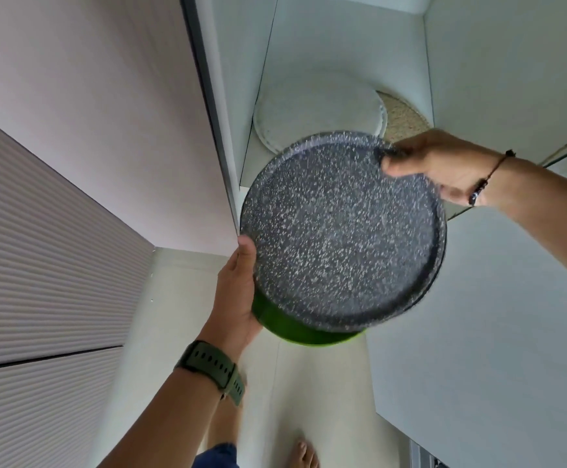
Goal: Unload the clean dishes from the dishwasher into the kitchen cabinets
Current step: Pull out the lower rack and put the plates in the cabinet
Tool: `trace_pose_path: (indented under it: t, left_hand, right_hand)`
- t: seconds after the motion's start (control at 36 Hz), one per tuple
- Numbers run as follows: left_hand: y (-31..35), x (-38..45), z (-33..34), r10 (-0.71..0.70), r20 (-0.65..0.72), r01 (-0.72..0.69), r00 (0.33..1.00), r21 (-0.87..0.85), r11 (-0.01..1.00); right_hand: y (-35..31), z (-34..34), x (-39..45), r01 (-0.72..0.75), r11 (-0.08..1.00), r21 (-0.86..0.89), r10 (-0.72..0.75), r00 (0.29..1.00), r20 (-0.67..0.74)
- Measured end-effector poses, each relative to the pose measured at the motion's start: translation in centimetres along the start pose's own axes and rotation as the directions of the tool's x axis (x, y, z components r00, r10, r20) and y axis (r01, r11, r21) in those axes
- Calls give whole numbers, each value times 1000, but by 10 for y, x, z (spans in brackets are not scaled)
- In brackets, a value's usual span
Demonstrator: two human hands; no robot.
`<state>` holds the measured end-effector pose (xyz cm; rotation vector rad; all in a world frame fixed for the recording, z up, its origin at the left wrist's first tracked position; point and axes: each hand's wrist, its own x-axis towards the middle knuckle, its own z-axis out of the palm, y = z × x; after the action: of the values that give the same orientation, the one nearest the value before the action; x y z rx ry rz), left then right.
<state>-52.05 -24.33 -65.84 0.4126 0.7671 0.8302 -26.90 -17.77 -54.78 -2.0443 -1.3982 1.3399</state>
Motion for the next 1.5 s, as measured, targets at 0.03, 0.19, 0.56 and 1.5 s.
trace_pose_path:
  t: [0.03,0.19,0.56,1.5]
  left_hand:
    - [0,0,2,-1,0,1,1000,5,1000]
    - [-3,-1,11,-32,-57,33,998,9,999]
    - [7,5,36,-39,-121,32,992,-61,998]
    - [1,23,33,-139,-181,123,974,-96,988]
  right_hand:
    - [-4,-4,-1,3,999,52,1,997,-75]
    - [-29,-30,-8,146,981,126,-102,949,-299]
    - [-70,-62,-11,464,881,-91,-404,637,-656]
    - [60,7,81,121,431,-894,-393,917,-65]
